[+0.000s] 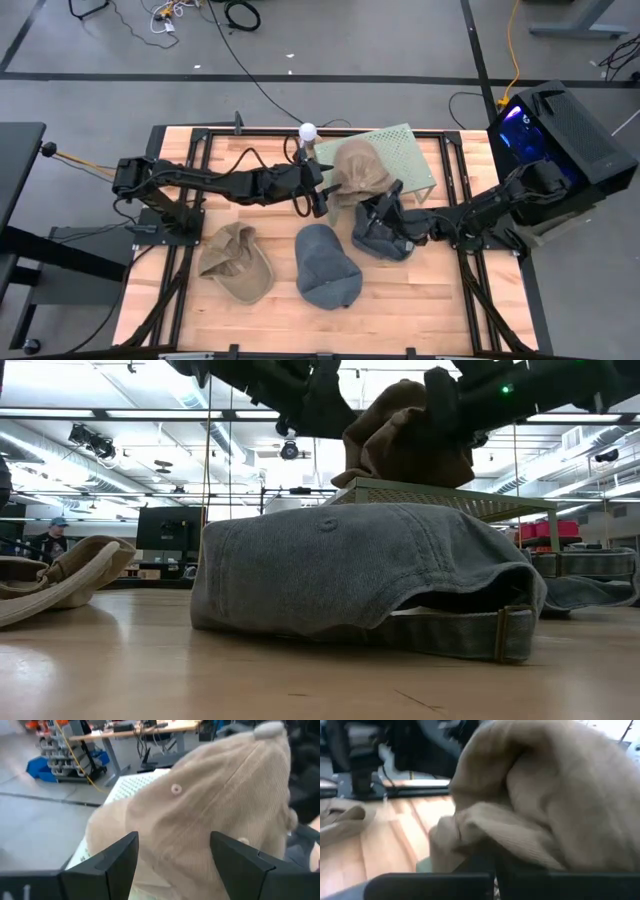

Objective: Stack caps on shelf
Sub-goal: Stack the top brown cap on the brown cap on the shelf

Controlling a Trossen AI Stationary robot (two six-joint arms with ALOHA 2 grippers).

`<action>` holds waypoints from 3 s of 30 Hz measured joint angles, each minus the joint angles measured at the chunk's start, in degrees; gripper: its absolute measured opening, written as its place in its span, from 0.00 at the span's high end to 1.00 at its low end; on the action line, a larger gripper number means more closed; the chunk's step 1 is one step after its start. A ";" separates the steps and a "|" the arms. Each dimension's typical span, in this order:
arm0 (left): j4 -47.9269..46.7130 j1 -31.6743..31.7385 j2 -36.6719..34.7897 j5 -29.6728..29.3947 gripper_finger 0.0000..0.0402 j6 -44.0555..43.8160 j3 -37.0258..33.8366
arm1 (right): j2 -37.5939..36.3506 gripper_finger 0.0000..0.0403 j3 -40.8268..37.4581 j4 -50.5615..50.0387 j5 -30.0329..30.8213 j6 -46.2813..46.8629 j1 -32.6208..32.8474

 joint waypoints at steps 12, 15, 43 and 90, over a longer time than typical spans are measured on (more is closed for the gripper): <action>-2.49 0.02 1.40 2.99 0.37 -4.15 0.10 | -0.02 0.99 0.00 19.99 5.17 -13.56 -0.51; -3.19 0.02 1.50 4.02 0.37 -4.44 0.03 | -0.02 0.99 0.00 21.65 7.13 -15.28 -0.61; -9.71 -0.74 -5.30 3.41 0.37 -1.87 0.01 | -0.33 1.00 0.00 13.51 17.59 -18.69 -1.49; -13.27 -1.99 -6.26 12.92 0.37 -2.60 0.03 | -11.93 0.62 0.00 -16.38 0.80 3.91 1.61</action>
